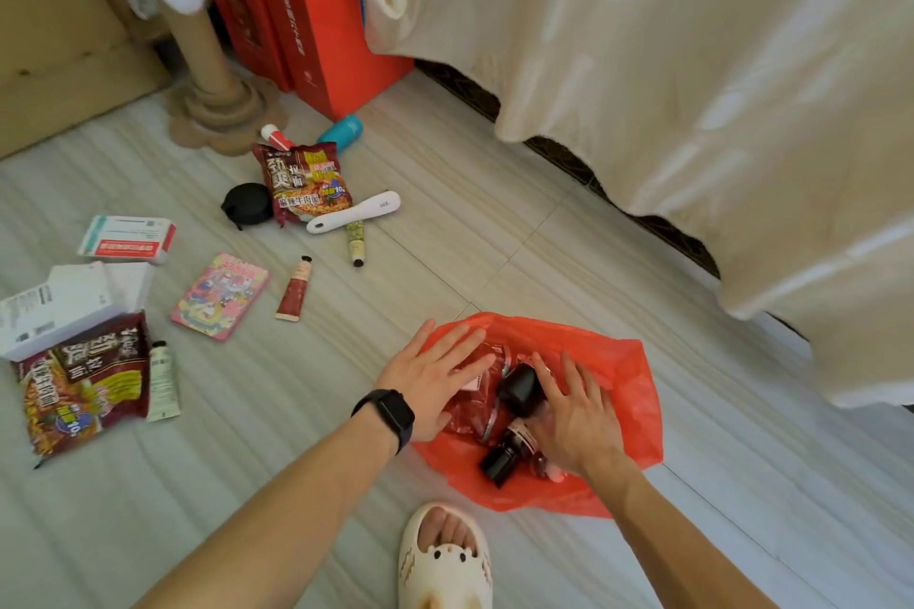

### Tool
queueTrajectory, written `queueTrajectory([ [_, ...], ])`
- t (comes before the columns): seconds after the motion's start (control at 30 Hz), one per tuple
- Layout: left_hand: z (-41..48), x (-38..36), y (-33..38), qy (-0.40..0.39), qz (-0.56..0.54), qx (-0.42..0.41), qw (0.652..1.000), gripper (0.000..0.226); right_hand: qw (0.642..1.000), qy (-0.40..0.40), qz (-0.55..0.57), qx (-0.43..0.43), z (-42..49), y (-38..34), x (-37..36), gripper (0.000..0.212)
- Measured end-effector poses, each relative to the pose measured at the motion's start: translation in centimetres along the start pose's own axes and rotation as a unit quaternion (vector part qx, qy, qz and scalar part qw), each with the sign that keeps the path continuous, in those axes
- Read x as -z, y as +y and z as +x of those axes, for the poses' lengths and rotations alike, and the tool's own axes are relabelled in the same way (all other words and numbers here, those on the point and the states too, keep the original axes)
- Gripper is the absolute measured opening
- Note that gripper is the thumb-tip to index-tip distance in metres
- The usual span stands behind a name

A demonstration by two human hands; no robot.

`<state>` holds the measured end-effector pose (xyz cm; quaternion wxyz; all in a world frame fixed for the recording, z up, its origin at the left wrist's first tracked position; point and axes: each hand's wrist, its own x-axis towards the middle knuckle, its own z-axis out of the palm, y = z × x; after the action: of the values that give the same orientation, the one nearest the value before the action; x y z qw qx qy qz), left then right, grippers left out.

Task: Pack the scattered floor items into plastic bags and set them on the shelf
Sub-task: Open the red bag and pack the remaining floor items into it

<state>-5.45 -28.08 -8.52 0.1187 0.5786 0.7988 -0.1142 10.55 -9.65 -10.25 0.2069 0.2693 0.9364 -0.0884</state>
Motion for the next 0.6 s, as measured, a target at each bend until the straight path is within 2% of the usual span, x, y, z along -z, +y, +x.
queueTrajectory([
  [0.17, -1.3, 3.8, -3.1, 0.027, -0.025, -0.006, 0.999, 0.08, 0.997, 0.051, 0.053, 0.036, -1.9, -2.2, 1.9, 0.077],
  [0.33, -5.4, 7.1, -6.9, 0.015, -0.022, 0.049, 0.998, 0.077, 0.981, 0.113, 0.12, 0.106, -4.4, -6.5, 4.4, 0.065],
  [0.5, -13.5, 5.5, -11.1, -0.012, -0.035, 0.132, 0.991, 0.076, 0.955, 0.157, 0.168, 0.186, -5.3, -12.8, 5.8, 0.06],
  [0.6, -19.0, 2.0, -13.0, -0.041, -0.087, 0.235, 0.967, 0.076, 0.949, 0.147, 0.158, 0.23, -5.2, -16.8, 6.1, 0.06],
])
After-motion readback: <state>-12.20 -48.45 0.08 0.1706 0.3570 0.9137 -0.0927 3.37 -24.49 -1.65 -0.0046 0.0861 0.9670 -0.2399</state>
